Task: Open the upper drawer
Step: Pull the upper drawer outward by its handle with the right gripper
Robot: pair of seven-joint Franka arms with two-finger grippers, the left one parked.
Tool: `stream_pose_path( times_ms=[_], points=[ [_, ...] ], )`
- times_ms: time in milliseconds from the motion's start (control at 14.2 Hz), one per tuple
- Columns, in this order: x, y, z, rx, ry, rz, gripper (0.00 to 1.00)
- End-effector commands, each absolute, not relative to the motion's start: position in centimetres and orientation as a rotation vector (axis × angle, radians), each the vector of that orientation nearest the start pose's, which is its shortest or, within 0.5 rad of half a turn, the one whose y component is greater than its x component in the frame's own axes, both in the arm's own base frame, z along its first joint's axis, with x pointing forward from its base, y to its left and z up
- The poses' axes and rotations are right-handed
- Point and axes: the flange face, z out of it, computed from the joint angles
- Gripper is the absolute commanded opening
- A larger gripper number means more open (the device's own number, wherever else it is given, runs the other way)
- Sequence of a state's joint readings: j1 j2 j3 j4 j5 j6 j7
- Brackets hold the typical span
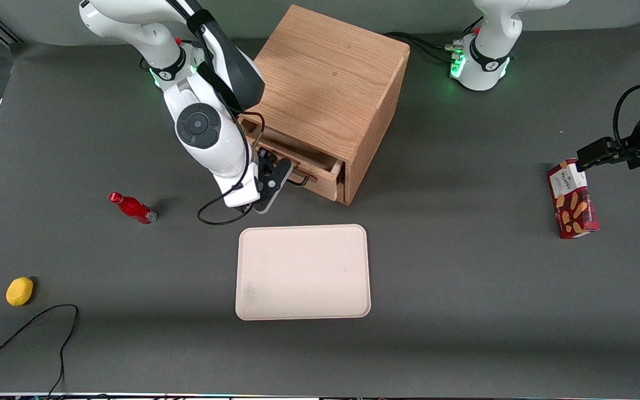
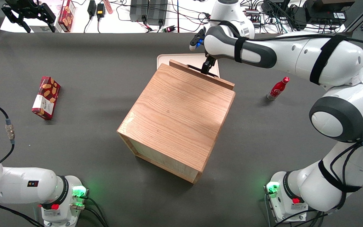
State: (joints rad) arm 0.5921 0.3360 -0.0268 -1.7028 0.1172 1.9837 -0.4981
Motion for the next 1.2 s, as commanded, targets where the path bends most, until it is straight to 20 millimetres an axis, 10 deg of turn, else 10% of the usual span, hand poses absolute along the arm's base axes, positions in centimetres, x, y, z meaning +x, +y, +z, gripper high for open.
stream_pose_path(
  times_ms=[0, 1125],
  points=[
    [55.0, 35.7, 38.9, -2.651, -1.514, 0.07, 1.0],
    [60.1, 34.2, 39.3, -2.645, -1.499, 0.015, 1.0]
  ],
)
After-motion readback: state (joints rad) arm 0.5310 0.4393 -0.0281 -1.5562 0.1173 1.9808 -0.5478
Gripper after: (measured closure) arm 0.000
